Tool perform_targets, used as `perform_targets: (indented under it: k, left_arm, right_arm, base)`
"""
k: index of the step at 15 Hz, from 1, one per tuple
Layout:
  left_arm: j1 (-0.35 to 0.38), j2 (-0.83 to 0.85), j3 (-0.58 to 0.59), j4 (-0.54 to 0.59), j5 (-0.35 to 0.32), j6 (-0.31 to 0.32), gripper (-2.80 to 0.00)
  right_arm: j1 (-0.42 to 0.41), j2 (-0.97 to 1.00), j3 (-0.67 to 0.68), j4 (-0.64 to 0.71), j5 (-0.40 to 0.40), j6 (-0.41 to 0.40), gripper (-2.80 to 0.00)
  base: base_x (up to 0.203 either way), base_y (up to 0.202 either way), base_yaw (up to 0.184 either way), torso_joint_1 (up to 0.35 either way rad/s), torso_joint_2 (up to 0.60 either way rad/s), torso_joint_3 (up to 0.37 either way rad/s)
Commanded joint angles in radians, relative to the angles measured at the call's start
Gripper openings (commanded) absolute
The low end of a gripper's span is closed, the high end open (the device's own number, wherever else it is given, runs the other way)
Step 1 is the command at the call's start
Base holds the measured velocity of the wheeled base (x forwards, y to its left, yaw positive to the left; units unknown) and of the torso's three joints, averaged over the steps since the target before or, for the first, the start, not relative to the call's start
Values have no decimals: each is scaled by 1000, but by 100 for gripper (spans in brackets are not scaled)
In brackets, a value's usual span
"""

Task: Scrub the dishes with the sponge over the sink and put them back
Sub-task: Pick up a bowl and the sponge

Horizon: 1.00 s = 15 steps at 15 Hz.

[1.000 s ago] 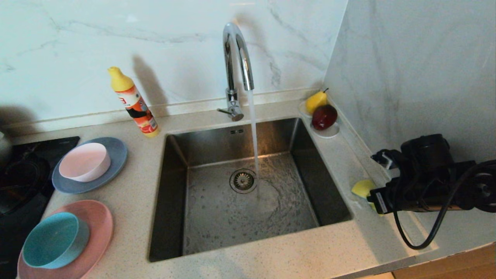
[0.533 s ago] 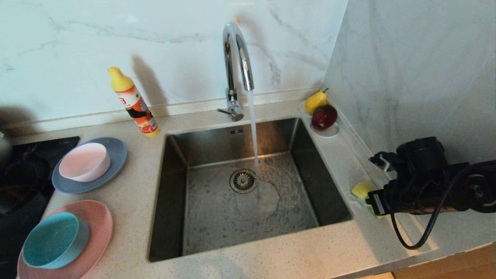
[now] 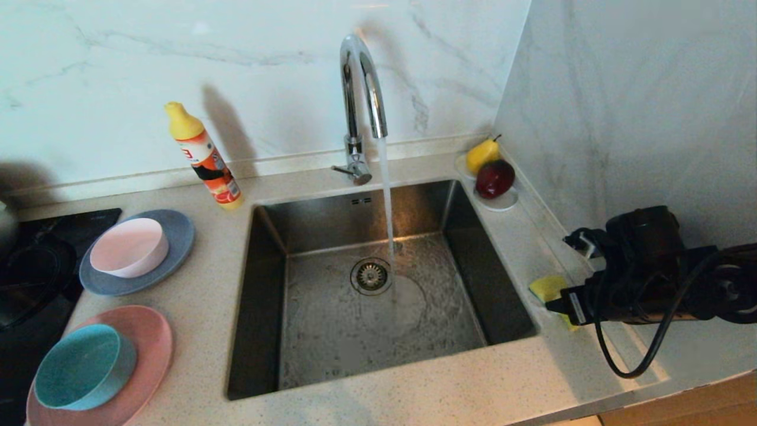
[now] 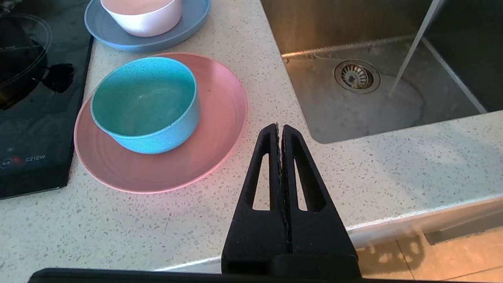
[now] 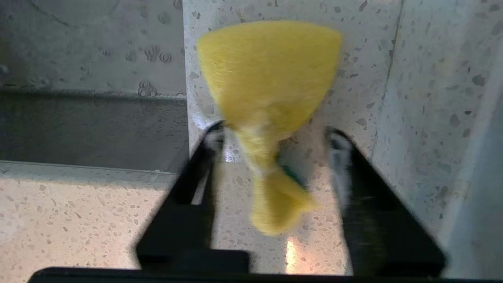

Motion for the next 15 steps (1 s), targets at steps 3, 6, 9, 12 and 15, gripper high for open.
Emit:
perform_targets:
  k: [3,6,9,12,15]
  left_arm:
    - [0,1,18,-1,-1,1,-280]
    - [0,1,18,-1,-1,1,-280]
    - [0,1,18,-1,-1,1,-280]
    - [0,1,18,-1,-1,1,-280]
    - [0,1,18,-1,-1,1,-280]
  right_arm:
    - [0,-9,6,-1,1,1,0]
    - [0,-7,6,-1,-6,1,0]
    - [0,-6,3,-1,-31,2,0]
    - [0,-6,-2,-1,-33,4,0]
    - [0,-4,-3,-3,-33,14,0]
  base:
    - [0,0,0,0,0,0]
    - [0,0,0,0,0,0]
    - [0,0,0,0,0,0]
    - [0,0,0,0,0,0]
    - [0,0,0,0,0,0]
